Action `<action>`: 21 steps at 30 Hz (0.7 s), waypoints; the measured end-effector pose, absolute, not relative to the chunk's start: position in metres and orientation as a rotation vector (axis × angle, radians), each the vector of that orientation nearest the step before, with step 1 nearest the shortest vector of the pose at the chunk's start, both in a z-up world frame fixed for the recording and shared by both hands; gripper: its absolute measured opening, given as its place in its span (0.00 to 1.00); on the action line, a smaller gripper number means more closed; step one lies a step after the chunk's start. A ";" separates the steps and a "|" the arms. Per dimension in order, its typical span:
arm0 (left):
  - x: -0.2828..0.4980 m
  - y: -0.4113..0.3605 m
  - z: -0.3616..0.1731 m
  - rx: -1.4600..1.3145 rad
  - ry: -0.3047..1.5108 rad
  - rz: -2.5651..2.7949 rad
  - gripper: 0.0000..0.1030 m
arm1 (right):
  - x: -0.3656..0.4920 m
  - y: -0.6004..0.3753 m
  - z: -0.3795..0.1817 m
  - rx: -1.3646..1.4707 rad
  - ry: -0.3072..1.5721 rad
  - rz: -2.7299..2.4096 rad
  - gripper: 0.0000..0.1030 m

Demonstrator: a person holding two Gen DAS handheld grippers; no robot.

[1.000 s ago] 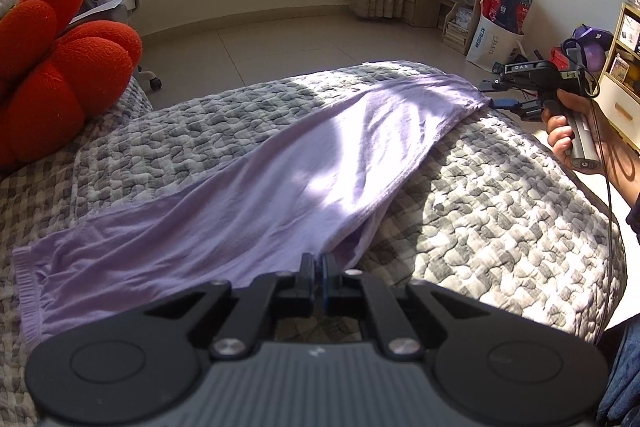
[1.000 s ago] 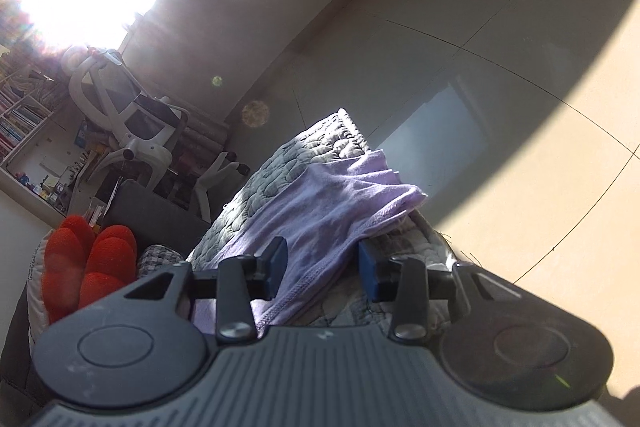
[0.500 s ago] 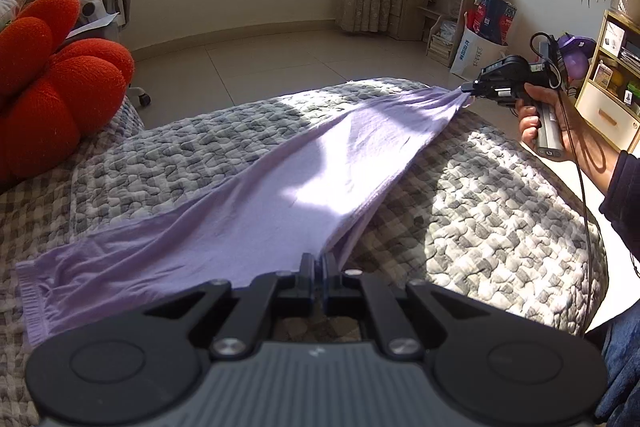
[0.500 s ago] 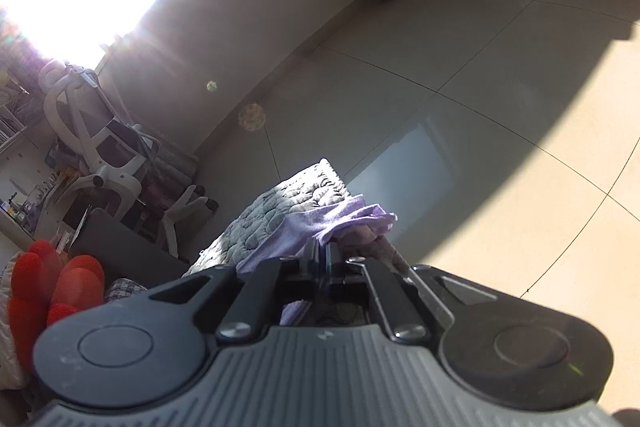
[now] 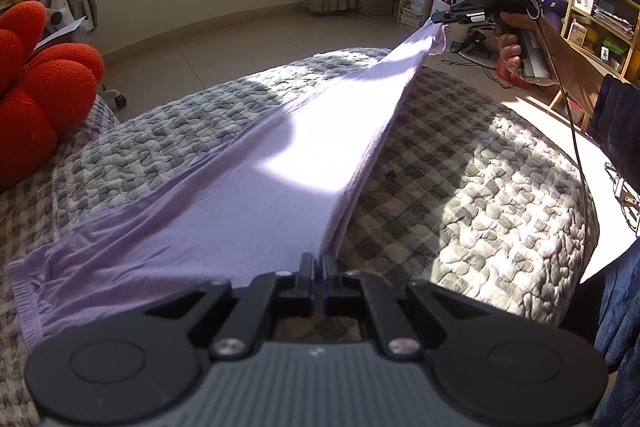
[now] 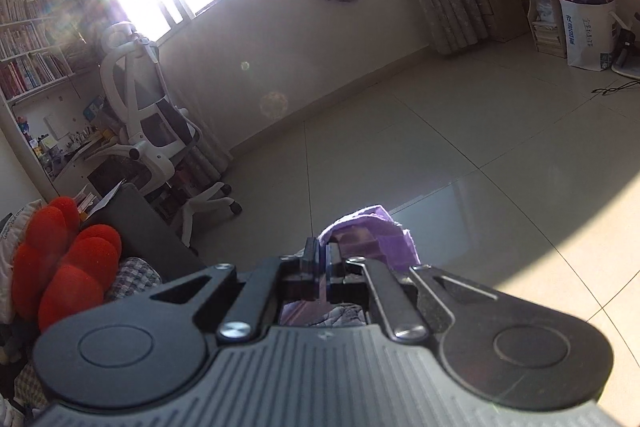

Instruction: Fold clothes

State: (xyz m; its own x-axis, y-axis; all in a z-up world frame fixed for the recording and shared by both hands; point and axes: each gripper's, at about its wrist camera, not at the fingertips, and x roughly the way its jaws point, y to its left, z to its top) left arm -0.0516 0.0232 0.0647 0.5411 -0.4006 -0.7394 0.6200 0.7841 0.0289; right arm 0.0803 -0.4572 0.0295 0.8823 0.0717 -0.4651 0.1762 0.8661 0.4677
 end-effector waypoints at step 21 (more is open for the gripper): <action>-0.065 0.002 0.036 0.549 0.820 -0.622 0.04 | 0.068 -0.475 -0.021 0.709 0.571 -0.090 0.07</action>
State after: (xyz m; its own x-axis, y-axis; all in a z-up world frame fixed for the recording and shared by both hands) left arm -0.0652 0.0022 0.0358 0.5279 -0.2893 -0.7985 0.6908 0.6932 0.2056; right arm 0.0677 -0.4752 -0.0213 0.8445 0.1108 -0.5240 0.2662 0.7622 0.5901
